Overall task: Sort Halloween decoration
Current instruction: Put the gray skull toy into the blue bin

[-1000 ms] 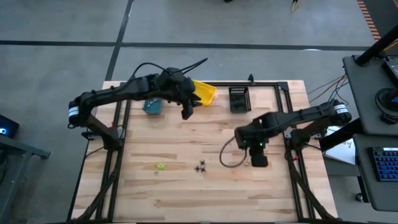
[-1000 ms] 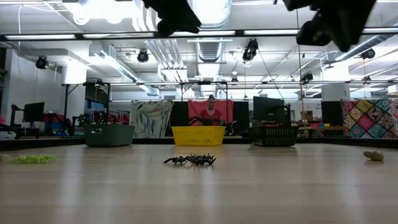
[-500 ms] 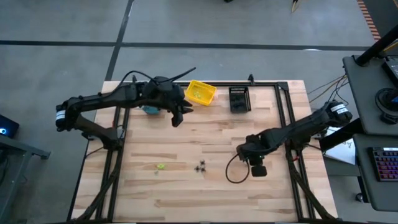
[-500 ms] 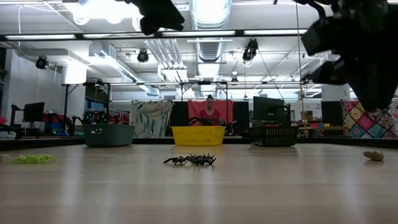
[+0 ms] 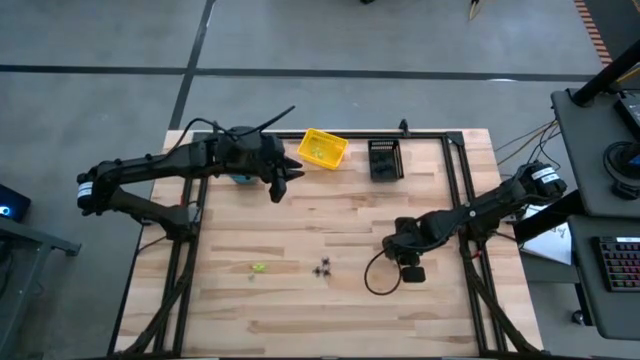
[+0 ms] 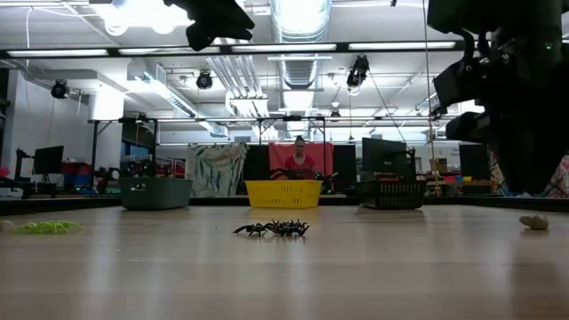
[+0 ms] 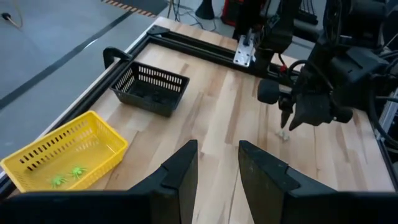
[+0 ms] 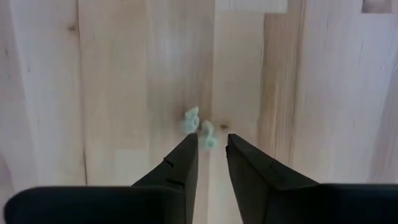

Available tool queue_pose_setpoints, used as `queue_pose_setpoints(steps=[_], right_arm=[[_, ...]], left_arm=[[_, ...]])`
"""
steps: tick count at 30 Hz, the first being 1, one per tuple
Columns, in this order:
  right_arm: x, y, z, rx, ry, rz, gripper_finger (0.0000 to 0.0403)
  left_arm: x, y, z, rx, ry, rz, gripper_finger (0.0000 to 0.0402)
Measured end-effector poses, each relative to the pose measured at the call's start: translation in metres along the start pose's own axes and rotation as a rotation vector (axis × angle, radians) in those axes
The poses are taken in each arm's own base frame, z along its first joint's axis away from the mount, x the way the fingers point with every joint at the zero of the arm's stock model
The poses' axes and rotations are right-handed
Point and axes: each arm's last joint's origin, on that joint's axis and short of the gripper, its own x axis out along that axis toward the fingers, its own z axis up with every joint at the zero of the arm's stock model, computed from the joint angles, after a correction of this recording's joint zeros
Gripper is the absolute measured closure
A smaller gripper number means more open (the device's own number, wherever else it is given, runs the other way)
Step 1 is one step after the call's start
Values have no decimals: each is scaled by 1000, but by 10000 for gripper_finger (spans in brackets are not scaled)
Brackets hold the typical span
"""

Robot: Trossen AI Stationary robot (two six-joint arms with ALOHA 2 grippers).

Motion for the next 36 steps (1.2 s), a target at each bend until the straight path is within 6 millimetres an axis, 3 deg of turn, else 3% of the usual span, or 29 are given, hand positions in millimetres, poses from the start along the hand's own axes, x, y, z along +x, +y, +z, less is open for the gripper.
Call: queue_pose_setpoints(steps=[8, 15, 29, 36], right_arm=[[6, -3, -6, -15, 16, -21, 283], [15, -5, -10, -15, -2, -18, 273], [31, -9, -19, 0, -53, -3, 301], [31, -8, -19, 1, -53, -2, 345]], left_arm=[[2, 0, 1, 0, -7, -1, 303], [2, 0, 3, 1, -28, -5, 303], [2, 0, 3, 0, -30, -5, 303], [2, 0, 3, -3, -33, 8, 303]])
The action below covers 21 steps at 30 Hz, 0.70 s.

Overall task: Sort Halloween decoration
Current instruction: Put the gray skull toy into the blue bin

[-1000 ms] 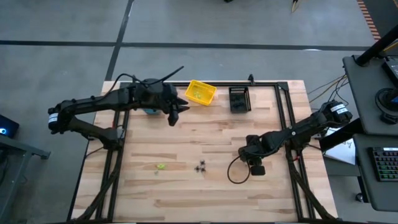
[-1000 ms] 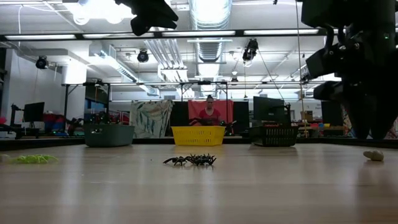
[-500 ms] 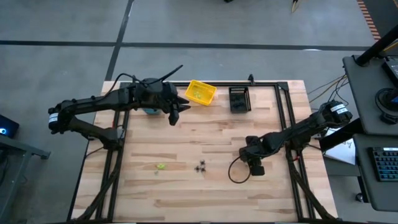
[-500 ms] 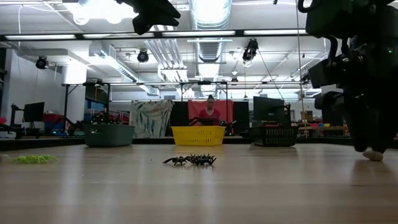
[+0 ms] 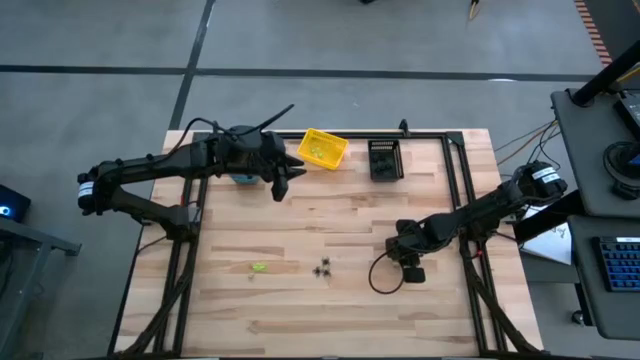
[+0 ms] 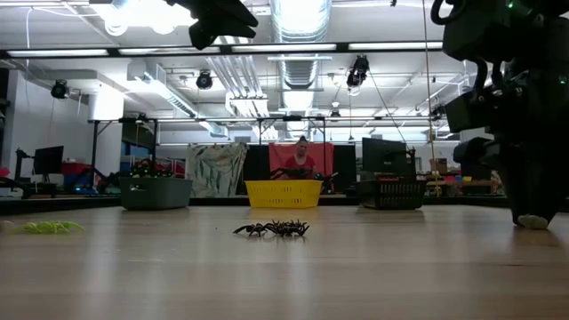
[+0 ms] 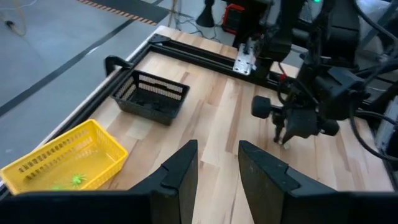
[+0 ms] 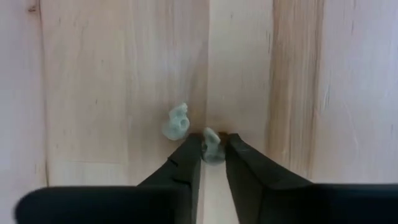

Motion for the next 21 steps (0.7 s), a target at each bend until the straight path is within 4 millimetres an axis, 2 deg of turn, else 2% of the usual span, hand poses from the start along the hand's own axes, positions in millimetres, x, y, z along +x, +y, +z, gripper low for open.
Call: queue_pose_setpoints(steps=[3, 7, 11, 15, 21], right_arm=[[-1, -1, 0, 16, 3, -2, 377], [-10, -7, 8, 82, 19, -36, 392], [-34, -19, 33, 156, -73, -103, 395], [-59, -46, 61, 226, -209, -131, 395], [-101, -111, 110, 315, -656, -165, 395]], left_arm=[[-1, 1, 1, -23, -9, 35, 303], [-8, 0, 4, -32, -38, 32, 303], [-23, -1, 11, -47, -118, 15, 304], [-47, -3, 20, -53, -222, 12, 312], [-83, -3, 25, -94, -328, 16, 325]])
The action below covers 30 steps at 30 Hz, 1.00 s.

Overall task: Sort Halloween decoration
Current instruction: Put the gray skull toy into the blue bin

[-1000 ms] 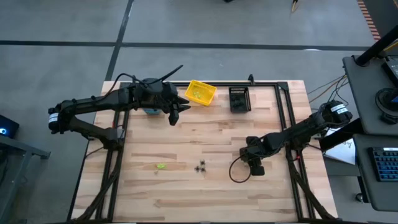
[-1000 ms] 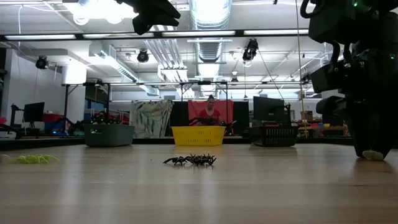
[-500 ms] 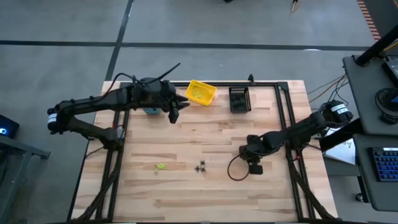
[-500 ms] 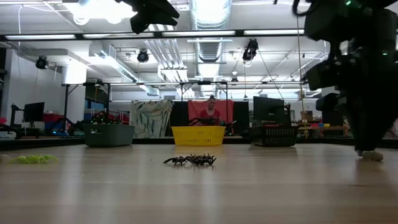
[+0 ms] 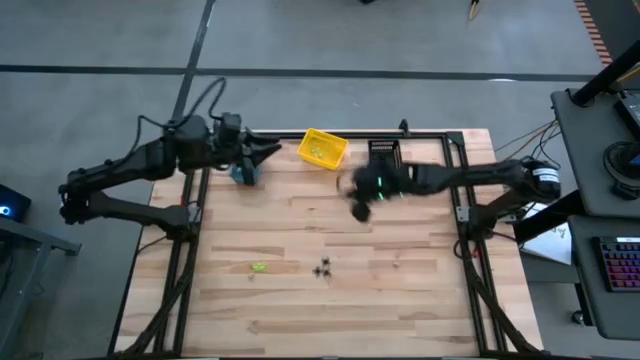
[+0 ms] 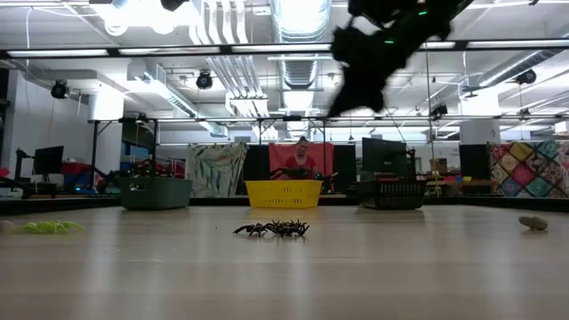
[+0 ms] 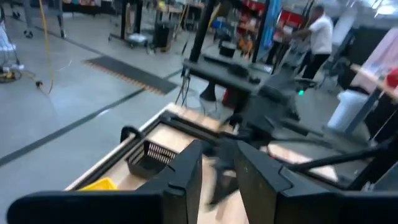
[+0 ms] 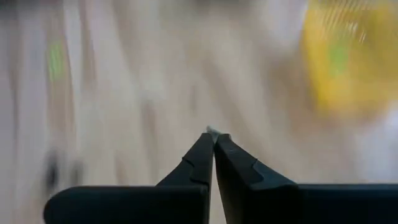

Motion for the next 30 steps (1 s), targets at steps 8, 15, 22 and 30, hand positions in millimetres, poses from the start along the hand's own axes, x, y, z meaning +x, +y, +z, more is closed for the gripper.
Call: queue_pose_setpoints(steps=[8, 15, 22, 30], right_arm=[[43, -56, 92, 97, -594, 132, 395], [127, -69, 141, 54, -673, 173, 395], [212, -83, 155, 163, -649, 208, 394], [256, -92, 160, 209, -474, 296, 394]], left_arm=[[-29, 2, 15, -105, -153, 99, 329], [-55, 2, 30, -142, -325, 124, 329], [-74, 2, 34, -163, -372, 106, 329], [-81, 3, 33, -161, -365, 109, 329]])
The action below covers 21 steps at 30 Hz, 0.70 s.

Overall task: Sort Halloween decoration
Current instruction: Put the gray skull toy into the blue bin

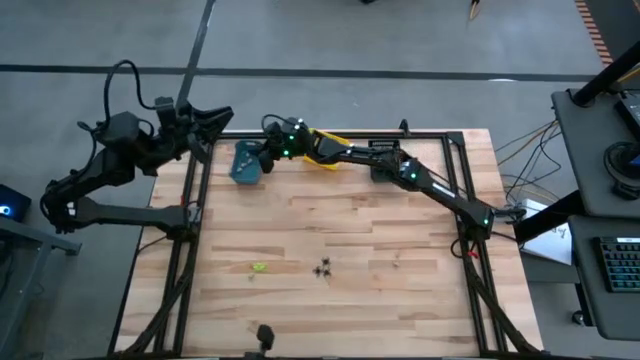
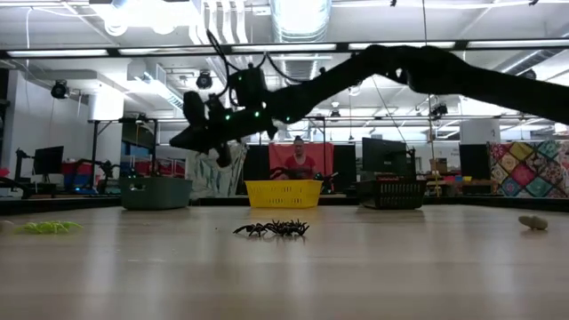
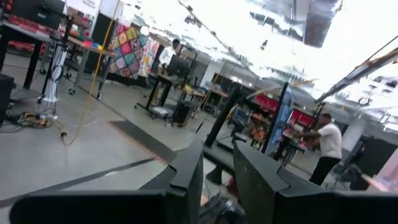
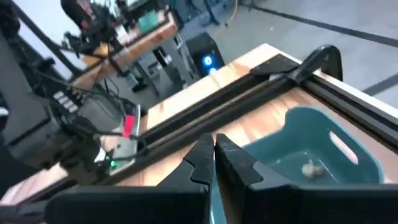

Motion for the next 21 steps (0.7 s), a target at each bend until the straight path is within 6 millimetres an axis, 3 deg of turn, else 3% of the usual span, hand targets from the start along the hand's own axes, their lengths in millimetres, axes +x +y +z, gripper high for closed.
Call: queue_pose_setpoints(steps=[4, 10, 16, 21], right_arm=[[-13, 8, 14, -8, 69, -25, 394], [-49, 31, 43, -131, 296, -95, 394], [-103, 63, 73, -194, 529, -139, 394], [-153, 93, 92, -205, 701, -151, 394]], left_arm=[[-1, 4, -10, 29, 103, 40, 329], [6, 13, -38, 72, 346, 138, 329], [24, 20, -81, 133, 619, 116, 320], [34, 25, -117, 158, 723, 45, 290]])
